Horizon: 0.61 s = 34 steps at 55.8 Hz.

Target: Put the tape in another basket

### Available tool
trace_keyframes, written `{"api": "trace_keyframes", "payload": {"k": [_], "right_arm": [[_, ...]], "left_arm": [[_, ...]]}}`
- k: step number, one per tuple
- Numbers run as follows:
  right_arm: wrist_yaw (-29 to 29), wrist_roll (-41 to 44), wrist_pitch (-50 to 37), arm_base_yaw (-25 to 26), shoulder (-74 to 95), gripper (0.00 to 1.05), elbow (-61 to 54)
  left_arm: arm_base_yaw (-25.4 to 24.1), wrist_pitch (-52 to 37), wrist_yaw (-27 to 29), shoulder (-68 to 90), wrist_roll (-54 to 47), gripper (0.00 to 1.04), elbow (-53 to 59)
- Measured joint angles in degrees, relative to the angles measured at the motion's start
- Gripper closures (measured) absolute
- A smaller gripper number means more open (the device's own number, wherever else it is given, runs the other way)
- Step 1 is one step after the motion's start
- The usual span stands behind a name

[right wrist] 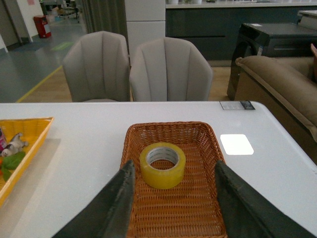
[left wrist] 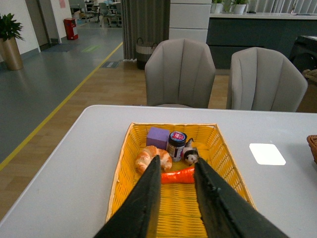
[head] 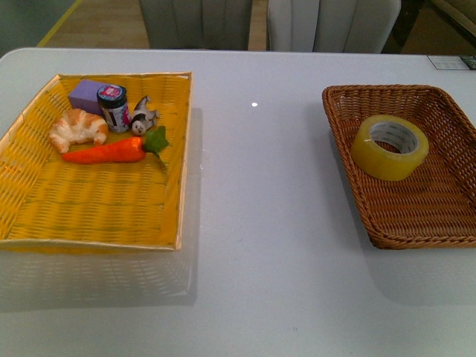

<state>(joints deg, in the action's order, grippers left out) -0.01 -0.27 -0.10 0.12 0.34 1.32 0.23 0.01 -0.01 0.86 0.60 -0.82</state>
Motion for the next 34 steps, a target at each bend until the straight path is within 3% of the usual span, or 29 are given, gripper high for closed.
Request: {"api": "trace_keyframes", "payload": {"k": [14,21,34], "right_arm": [[0.0,0.0,0.0,0.0,0.0,0.09,0.0],[0.0,0.0,0.0,0.0,0.0,0.09,0.0],[0.0,0.0,0.0,0.0,0.0,0.09,0.0]], "left_arm": [[0.0,0.0,0.0,0.0,0.0,0.31,0.0],[0.0,0.0,0.0,0.0,0.0,0.08,0.0],[0.0,0.0,0.0,0.0,-0.1,0.09,0.0]]}}
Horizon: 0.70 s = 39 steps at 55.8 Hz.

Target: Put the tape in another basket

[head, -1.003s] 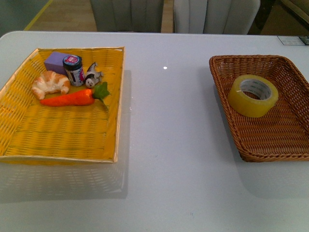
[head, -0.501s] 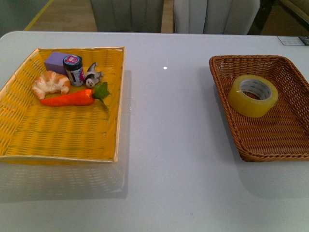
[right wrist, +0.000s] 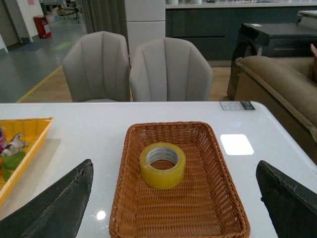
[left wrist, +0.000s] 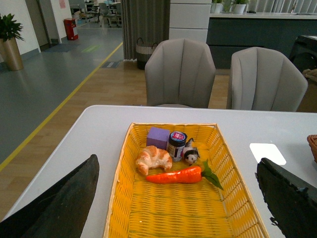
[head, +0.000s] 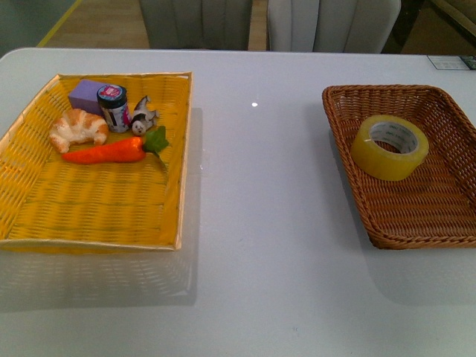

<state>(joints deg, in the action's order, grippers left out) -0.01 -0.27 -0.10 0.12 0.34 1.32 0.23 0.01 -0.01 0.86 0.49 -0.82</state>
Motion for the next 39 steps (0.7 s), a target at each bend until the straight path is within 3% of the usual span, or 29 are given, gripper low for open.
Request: {"api": "trace_keyframes", "payload": {"k": [39], "right_arm": [[0.0,0.0,0.0,0.0,0.0,0.09,0.0]], "left_arm": [[0.0,0.0,0.0,0.0,0.0,0.09,0.0]]}}
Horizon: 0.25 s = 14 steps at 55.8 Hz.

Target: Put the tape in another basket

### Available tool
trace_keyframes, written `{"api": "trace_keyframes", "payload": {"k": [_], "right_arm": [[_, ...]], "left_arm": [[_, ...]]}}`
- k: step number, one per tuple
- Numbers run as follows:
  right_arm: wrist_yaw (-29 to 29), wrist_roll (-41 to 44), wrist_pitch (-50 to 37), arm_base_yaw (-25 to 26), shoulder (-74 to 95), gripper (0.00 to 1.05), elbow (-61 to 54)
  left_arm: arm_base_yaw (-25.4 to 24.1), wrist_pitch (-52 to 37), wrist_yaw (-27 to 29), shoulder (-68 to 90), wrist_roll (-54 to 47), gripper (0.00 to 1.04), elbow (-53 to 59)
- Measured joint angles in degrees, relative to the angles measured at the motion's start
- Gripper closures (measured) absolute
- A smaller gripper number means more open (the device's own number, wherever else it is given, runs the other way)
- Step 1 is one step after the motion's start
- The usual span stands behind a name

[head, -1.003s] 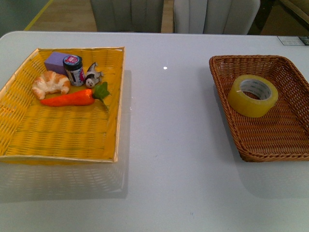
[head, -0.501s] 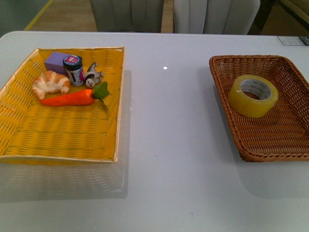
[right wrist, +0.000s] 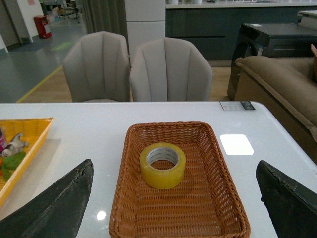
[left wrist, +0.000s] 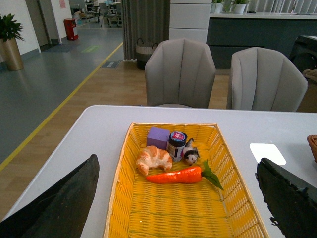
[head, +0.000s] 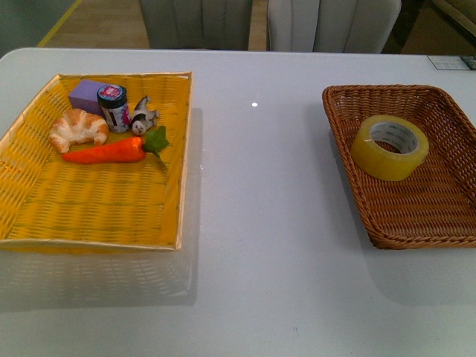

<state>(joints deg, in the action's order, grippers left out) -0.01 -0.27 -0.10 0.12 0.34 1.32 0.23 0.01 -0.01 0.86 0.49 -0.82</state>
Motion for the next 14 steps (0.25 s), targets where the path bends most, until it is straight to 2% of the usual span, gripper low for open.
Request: {"api": "trace_keyframes", "payload": {"k": [14], "right_arm": [[0.0,0.0,0.0,0.0,0.0,0.09,0.0]], "left_arm": [[0.0,0.0,0.0,0.0,0.0,0.09,0.0]]}}
